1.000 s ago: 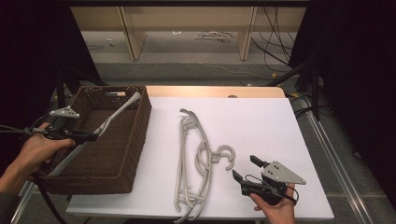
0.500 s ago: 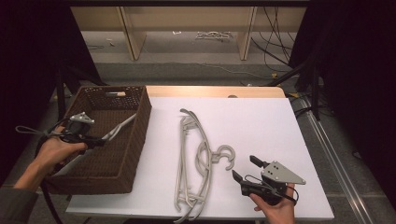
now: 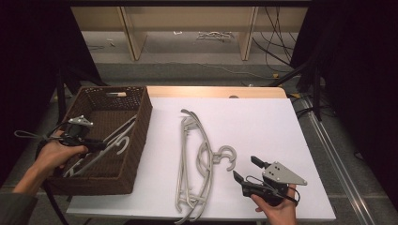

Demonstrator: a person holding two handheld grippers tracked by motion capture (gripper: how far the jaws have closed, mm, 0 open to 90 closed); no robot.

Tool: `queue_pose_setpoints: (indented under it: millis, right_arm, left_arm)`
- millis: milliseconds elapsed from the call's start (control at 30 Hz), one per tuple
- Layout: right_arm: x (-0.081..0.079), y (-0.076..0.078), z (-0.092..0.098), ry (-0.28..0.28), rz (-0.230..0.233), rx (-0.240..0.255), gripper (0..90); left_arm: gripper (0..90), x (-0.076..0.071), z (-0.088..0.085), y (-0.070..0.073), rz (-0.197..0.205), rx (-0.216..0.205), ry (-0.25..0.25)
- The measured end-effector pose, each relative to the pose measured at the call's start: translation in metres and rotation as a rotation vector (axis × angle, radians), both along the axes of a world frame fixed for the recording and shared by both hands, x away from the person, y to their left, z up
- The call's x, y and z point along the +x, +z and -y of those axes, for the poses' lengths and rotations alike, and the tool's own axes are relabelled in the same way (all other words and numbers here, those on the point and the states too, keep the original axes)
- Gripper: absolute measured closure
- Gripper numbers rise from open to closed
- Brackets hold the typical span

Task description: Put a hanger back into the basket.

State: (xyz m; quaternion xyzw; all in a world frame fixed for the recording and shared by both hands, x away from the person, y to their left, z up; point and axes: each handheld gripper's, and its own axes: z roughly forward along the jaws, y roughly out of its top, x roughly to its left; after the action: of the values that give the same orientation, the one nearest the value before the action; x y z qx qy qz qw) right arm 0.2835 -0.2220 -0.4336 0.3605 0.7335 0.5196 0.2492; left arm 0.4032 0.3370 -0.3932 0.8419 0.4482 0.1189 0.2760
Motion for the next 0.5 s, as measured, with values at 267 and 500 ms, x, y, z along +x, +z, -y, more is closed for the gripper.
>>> queue_pose_setpoints:
  millis: [267, 500]
  right_arm:
    - [0.0, 0.0, 0.0, -0.001, 0.001, 0.003, 22.6]
    - [0.0, 0.0, 0.0, -0.005, 0.002, 0.004, 22.5]
  left_arm:
    - [45.2, -0.011, 0.014, 0.035, 0.126, -0.065, 0.051]
    - [33.8, -0.035, 0.054, 0.061, 0.254, -0.196, 0.09]
